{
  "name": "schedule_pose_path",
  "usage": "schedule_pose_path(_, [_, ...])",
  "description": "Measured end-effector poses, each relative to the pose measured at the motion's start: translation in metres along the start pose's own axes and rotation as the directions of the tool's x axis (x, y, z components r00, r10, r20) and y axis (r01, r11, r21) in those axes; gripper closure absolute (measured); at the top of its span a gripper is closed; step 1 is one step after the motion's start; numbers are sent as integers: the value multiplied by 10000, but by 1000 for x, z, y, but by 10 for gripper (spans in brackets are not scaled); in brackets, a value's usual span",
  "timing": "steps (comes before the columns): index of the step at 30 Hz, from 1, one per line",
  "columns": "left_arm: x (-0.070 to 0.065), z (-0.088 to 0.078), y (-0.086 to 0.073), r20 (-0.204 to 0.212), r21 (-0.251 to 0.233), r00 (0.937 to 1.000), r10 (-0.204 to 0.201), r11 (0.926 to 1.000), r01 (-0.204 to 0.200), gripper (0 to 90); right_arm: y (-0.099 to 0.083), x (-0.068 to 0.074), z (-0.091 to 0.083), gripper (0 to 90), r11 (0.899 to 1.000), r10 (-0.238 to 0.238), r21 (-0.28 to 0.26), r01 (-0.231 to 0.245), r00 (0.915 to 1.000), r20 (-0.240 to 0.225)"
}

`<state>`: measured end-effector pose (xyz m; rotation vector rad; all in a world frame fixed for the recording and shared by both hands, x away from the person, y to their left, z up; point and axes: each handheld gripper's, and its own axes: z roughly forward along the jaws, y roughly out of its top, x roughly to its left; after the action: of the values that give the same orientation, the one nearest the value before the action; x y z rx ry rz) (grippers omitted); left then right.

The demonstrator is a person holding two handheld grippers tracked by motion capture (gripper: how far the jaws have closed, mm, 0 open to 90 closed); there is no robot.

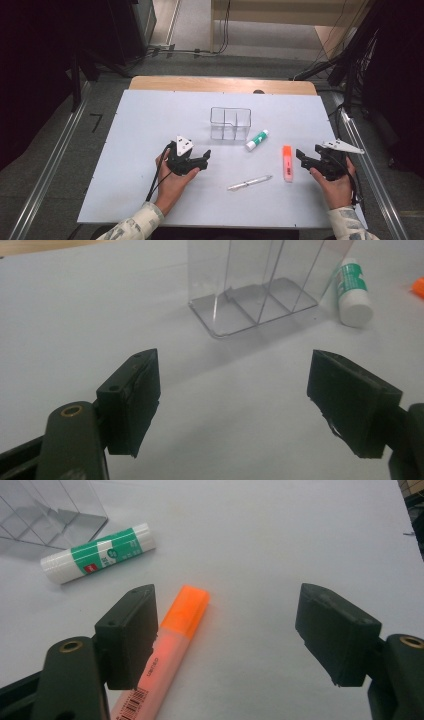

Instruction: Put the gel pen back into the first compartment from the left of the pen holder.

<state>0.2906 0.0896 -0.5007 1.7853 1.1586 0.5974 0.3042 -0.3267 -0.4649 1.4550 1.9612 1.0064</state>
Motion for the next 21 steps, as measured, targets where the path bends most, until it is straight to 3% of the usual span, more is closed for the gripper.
schedule_pose_path(21, [-32, 15, -1, 883, 244, 9957, 285, 9992, -307, 225, 0, 0, 0, 239, 10000, -22, -3, 22, 10000, -22])
